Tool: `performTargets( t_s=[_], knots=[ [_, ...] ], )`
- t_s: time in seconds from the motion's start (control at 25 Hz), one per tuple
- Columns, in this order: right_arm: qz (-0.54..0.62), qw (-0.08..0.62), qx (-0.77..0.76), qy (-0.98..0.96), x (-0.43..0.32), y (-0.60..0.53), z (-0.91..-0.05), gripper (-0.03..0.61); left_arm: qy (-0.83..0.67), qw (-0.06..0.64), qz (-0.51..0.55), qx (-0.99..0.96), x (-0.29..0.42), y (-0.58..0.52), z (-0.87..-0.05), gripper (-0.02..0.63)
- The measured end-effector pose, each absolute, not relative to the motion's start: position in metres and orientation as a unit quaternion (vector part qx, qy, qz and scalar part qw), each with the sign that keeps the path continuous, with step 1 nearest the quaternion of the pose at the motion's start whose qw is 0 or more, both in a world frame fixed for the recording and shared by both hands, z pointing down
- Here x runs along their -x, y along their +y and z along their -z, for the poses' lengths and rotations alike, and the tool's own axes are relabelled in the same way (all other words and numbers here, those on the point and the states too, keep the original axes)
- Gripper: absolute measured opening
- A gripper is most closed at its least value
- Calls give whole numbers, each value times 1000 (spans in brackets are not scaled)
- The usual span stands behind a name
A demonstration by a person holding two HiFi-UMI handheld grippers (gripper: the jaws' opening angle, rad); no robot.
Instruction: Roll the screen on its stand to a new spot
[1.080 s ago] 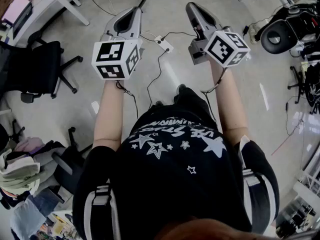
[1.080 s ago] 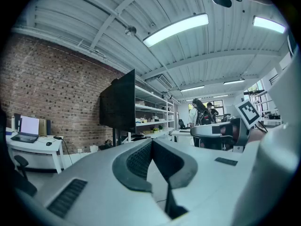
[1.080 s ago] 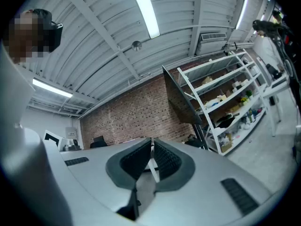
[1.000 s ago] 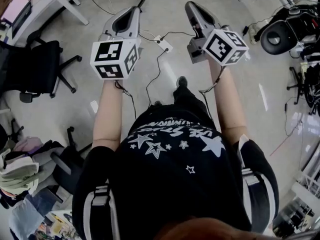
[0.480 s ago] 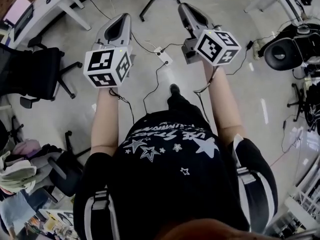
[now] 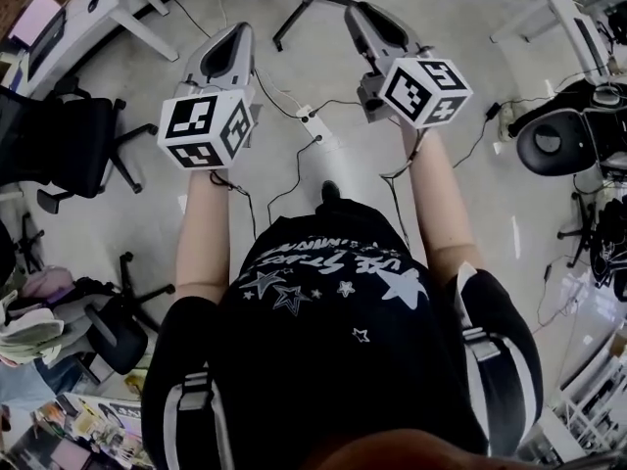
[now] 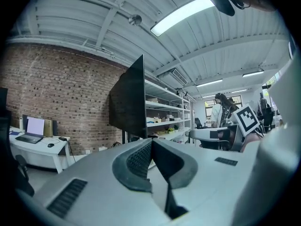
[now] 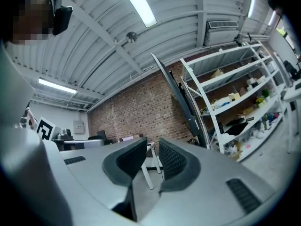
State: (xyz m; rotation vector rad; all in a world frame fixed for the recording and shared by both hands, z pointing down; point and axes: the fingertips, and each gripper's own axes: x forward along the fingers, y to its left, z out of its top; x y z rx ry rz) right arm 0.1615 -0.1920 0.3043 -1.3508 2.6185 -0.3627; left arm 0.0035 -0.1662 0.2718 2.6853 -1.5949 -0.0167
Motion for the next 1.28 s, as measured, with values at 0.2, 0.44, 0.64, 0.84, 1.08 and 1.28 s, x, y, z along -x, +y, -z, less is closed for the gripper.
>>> performTargets(
  t_s=[0.2, 0.44, 0.64, 0.84, 1.08, 1.28],
  knots=[
    [121, 64, 435, 890, -183, -226, -313, 99, -524, 6, -3, -852, -32, -196, -273, 8],
    [112, 51, 442, 889, -192, -264, -326, 112, -543, -5, -7, -840, -36, -222, -275, 8],
    [116, 35, 444, 888, -183, -290, -329, 144, -557, -1, 6, -830, -23, -243, -273, 8],
    [99, 30, 462, 881, -175, -324, -322, 175, -560, -2, 24, -828, -6, -272, -269, 8],
    [92, 33, 500, 860, -166, -375, -309, 191, -549, 8, 33, -835, 18, -322, -268, 8],
    [78, 30, 528, 845, -159, -411, -294, 219, -533, 17, 37, -845, 31, -365, -259, 8]
  ],
)
